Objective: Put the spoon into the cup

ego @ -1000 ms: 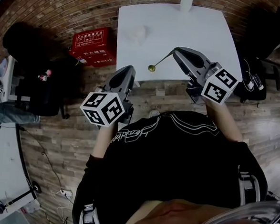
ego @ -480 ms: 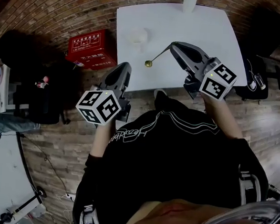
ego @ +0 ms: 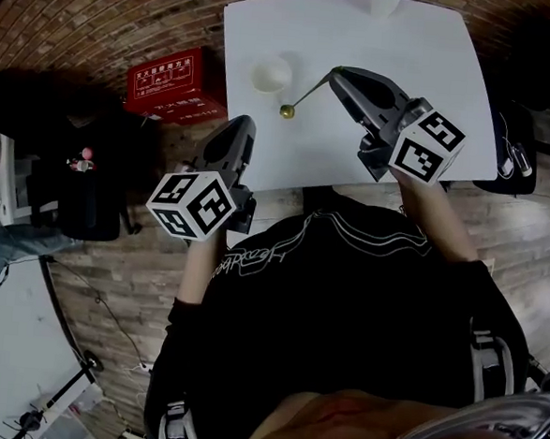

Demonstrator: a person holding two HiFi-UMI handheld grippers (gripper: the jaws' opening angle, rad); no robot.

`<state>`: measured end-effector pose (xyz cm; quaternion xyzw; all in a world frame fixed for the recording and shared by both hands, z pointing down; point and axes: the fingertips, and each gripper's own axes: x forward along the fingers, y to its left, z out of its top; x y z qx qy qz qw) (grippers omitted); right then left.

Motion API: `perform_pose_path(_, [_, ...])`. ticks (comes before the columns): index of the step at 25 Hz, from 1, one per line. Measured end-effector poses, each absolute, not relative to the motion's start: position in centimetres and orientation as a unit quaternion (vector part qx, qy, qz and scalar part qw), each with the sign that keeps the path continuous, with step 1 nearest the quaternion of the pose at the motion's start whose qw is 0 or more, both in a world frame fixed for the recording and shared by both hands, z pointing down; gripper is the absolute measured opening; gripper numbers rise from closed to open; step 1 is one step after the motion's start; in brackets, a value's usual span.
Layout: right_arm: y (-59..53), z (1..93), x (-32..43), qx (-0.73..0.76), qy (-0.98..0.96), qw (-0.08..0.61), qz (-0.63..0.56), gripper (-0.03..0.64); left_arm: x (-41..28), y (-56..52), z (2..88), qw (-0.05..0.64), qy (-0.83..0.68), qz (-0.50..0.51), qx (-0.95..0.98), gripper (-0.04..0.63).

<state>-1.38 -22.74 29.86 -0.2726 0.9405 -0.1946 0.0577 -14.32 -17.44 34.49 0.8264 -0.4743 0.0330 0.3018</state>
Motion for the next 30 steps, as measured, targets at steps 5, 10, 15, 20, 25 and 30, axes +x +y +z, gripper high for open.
perform_pose_path(5, [-26.6,31.2,-1.9,-0.273,0.939,0.05,-0.202,0.0,-14.1,-20.5,36.3,0.318,-0.474,0.039,0.82,0.006])
perform_pose_path(10, [-29.6,32.5,-3.1,-0.27,0.939,0.036,-0.21,0.0,-14.8,-22.5,38.2,0.336,-0.481,0.045,0.808,0.006])
perform_pose_path(15, [-31.7,34.2,-4.2,-0.269,0.936,0.02,-0.224,0.0,-15.7,-23.6,39.4,0.35,-0.489,0.045,0.798,0.006])
perform_pose_path(20, [-33.2,36.4,-5.6,-0.266,0.933,0.0,-0.241,0.0,-16.7,-24.2,40.6,0.364,-0.495,0.046,0.788,0.006])
perform_pose_path(25, [-34.6,38.3,-6.9,-0.263,0.932,-0.011,-0.248,0.0,-17.7,-24.6,42.3,0.378,-0.503,0.051,0.775,0.006])
perform_pose_path(30, [-35.5,40.5,-8.1,-0.26,0.931,-0.024,-0.256,0.0,-18.3,-24.7,43.9,0.396,-0.508,0.057,0.763,0.006])
